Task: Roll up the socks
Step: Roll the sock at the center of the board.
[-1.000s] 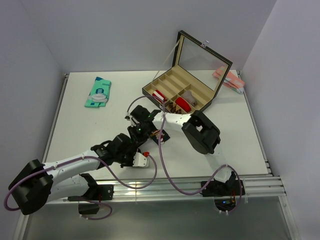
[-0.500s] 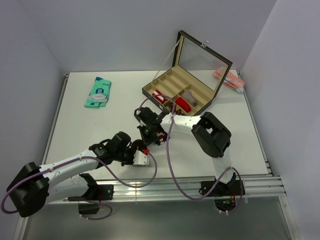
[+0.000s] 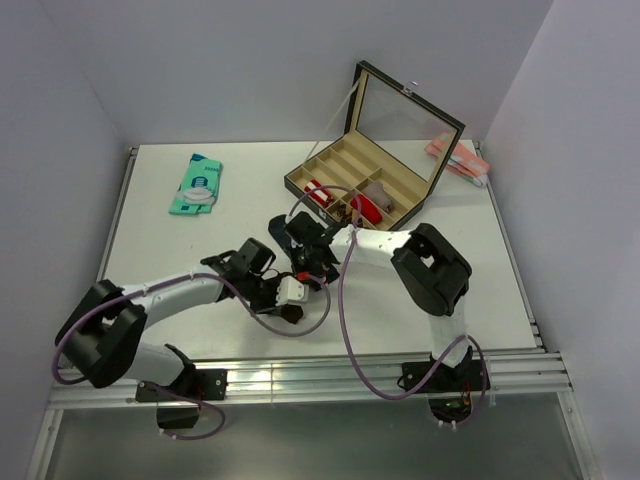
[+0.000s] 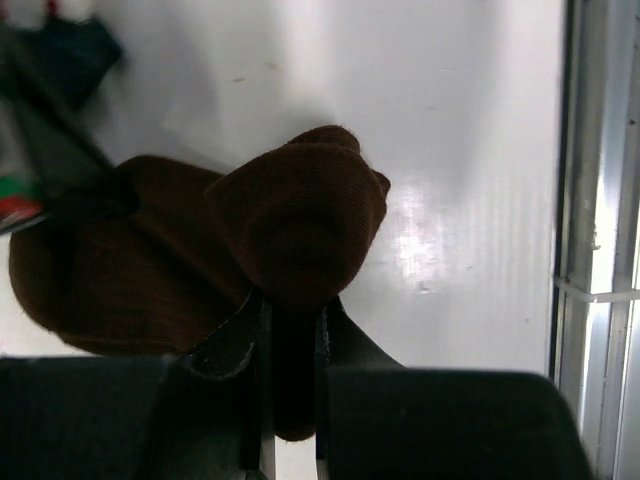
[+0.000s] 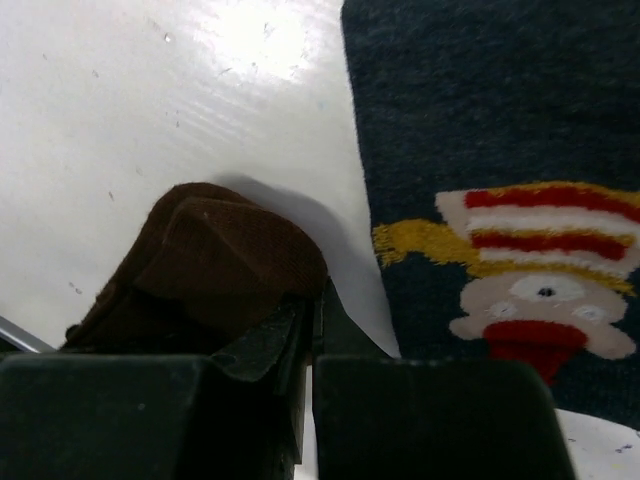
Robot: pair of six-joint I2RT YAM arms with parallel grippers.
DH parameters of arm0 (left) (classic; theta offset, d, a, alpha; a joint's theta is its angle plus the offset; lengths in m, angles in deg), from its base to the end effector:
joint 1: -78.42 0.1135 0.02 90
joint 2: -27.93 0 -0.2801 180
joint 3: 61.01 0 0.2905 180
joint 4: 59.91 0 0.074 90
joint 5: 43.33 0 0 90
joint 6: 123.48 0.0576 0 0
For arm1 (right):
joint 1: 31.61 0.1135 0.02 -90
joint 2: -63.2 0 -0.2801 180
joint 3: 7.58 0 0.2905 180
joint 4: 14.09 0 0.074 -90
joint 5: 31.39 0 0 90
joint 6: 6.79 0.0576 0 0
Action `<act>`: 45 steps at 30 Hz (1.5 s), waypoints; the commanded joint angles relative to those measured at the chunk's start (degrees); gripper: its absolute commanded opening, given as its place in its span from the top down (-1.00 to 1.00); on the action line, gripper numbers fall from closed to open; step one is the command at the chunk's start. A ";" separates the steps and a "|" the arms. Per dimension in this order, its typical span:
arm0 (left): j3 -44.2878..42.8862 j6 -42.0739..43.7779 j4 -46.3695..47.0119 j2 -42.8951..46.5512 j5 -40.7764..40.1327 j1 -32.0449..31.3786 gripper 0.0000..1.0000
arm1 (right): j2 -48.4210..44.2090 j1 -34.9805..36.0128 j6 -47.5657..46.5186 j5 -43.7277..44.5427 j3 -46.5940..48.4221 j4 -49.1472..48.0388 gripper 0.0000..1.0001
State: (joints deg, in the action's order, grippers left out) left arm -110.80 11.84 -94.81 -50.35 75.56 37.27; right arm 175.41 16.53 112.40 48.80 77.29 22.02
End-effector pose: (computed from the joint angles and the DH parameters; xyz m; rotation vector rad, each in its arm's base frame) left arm 0.1881 -0.2014 0.1379 1.8895 1.7793 -0.6446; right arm 0.2879 0.3360 0.1224 -0.5211 2.7750 0.6053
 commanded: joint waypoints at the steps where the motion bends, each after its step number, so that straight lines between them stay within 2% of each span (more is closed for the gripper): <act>1: -4.92 2.66 -11.35 -5.10 8.02 4.57 0.99 | 0.30 -1.91 -1.50 8.31 -2.37 2.45 1.00; 12: -17.93 12.77 -30.08 -26.81 16.64 11.70 0.99 | 0.12 -2.00 -0.80 6.81 -3.34 0.16 1.00; 15: -20.13 16.20 -35.44 -30.43 18.49 12.67 0.99 | -0.58 -2.17 -0.37 6.64 -4.04 -0.72 1.00; 22: -23.48 17.00 -38.80 -40.63 17.17 13.46 0.99 | -1.46 -3.05 0.87 4.53 -5.97 -3.79 0.98; 25: -24.88 16.99 -39.68 -43.09 17.17 13.64 0.99 | -2.60 -3.23 1.75 4.71 -7.11 -4.93 0.79; 32: -26.29 17.17 -40.56 -46.17 17.00 14.60 0.99 | -10.59 -5.25 5.17 6.72 -13.62 -10.03 0.00; 37: -26.47 16.56 -40.83 -46.79 16.12 14.69 0.99 | -16.92 -6.13 6.84 7.70 -16.08 -10.12 -0.10; 39: -26.29 16.29 -40.48 -46.79 15.94 14.78 0.99 | -16.67 -6.83 6.76 7.42 -13.73 -6.01 -0.14; 42: -25.94 15.94 -39.78 -46.18 15.94 14.69 0.99 | -15.08 -6.31 5.97 15.66 -11.60 -0.64 -0.09; 45: -25.94 15.94 -39.68 -46.00 16.12 14.87 0.99 | -15.26 -6.39 6.75 20.50 -11.60 0.68 -0.09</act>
State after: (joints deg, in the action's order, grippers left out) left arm -138.77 28.24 -139.55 -93.10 106.79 52.26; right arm 162.64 10.06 118.76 60.02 63.45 18.02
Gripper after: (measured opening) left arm 0.146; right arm 0.547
